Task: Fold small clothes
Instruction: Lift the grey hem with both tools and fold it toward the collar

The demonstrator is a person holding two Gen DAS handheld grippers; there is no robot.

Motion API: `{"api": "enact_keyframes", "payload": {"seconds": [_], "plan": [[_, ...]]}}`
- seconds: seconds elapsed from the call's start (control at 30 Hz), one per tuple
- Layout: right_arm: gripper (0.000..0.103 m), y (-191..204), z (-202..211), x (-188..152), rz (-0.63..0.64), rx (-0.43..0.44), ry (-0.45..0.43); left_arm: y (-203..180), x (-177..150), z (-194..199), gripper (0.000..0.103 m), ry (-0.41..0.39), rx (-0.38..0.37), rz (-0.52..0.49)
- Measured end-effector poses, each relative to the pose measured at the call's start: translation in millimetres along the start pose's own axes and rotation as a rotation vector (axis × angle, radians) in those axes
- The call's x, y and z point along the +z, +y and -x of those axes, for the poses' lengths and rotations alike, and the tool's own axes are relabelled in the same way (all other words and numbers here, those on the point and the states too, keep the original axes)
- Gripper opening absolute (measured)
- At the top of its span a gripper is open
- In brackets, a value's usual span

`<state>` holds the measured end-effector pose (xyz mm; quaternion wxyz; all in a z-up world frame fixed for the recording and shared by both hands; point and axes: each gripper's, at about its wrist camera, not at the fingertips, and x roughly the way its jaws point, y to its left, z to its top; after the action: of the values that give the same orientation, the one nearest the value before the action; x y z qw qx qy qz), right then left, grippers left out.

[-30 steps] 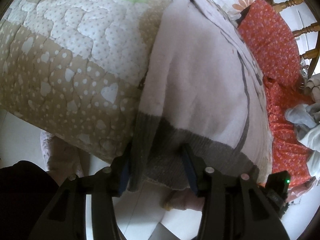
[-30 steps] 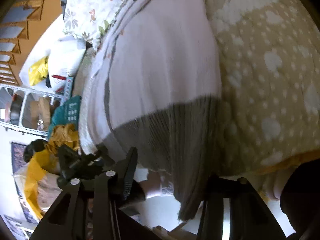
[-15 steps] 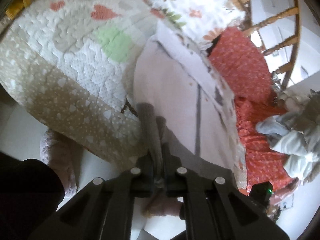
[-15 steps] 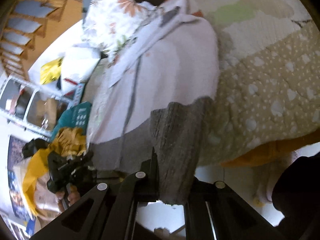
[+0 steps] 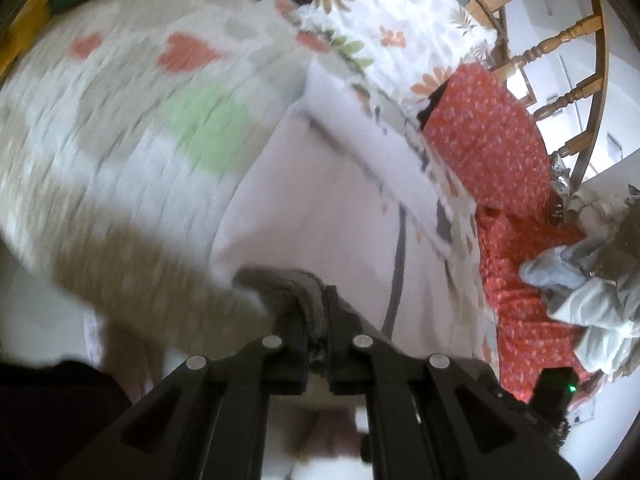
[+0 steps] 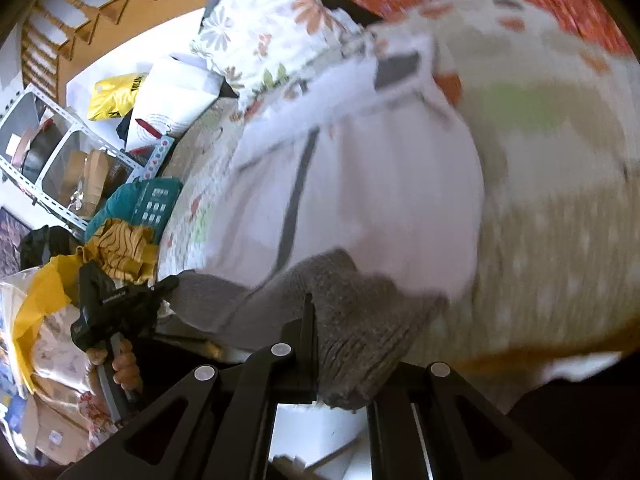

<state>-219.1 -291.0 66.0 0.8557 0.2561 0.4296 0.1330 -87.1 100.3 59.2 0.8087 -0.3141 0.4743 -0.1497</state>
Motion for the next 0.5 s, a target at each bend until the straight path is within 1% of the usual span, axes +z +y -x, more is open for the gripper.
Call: {"api": "enact_keyframes", "payload": {"seconds": [0.1, 0.17, 0.2, 0.23, 0.27, 0.3, 0.4, 0.47, 0.5], "plan": [[0.004, 10.7, -5.9, 38.8, 0.019, -0.027, -0.029, -13.9, 39.7, -14.6, 0.005, -0.027, 0.0, -0.006], [0.004, 12.3, -13.9, 74.0, 0.026, -0.045, -0.055, -25.4, 71.9, -27.6, 0.005, -0.053, 0.008, -0.017], [0.004, 13.8, -17.6, 85.4, 0.022, -0.049, -0.064, -29.8, 85.5, -34.1, 0.005, -0.063, 0.013, -0.022], [0.004, 12.1, -24.8, 105.3, 0.007, -0.048, -0.074, -35.1, 103.3, -43.7, 0.005, -0.073, 0.02, -0.032], [0.004, 11.4, -28.6, 116.0, -0.004, -0.048, -0.08, -38.5, 114.4, -50.4, 0.005, -0.079, 0.027, -0.041], [0.004, 8.4, -37.2, 133.9, -0.025, -0.052, -0.09, -42.8, 128.6, -61.1, 0.005, -0.086, 0.036, -0.047], [0.004, 1.1, -61.1, 171.6, -0.06, -0.081, -0.108, -45.9, 160.6, -89.4, 0.005, -0.094, 0.053, -0.036], [0.004, -6.9, -78.2, 192.6, -0.089, -0.108, -0.113, -47.2, 177.3, -107.8, 0.003, -0.1, 0.08, -0.031], [0.004, -12.0, -88.0, 202.9, -0.105, -0.121, -0.111, -46.1, 184.6, -117.1, 0.003, -0.094, 0.082, -0.022]]}}
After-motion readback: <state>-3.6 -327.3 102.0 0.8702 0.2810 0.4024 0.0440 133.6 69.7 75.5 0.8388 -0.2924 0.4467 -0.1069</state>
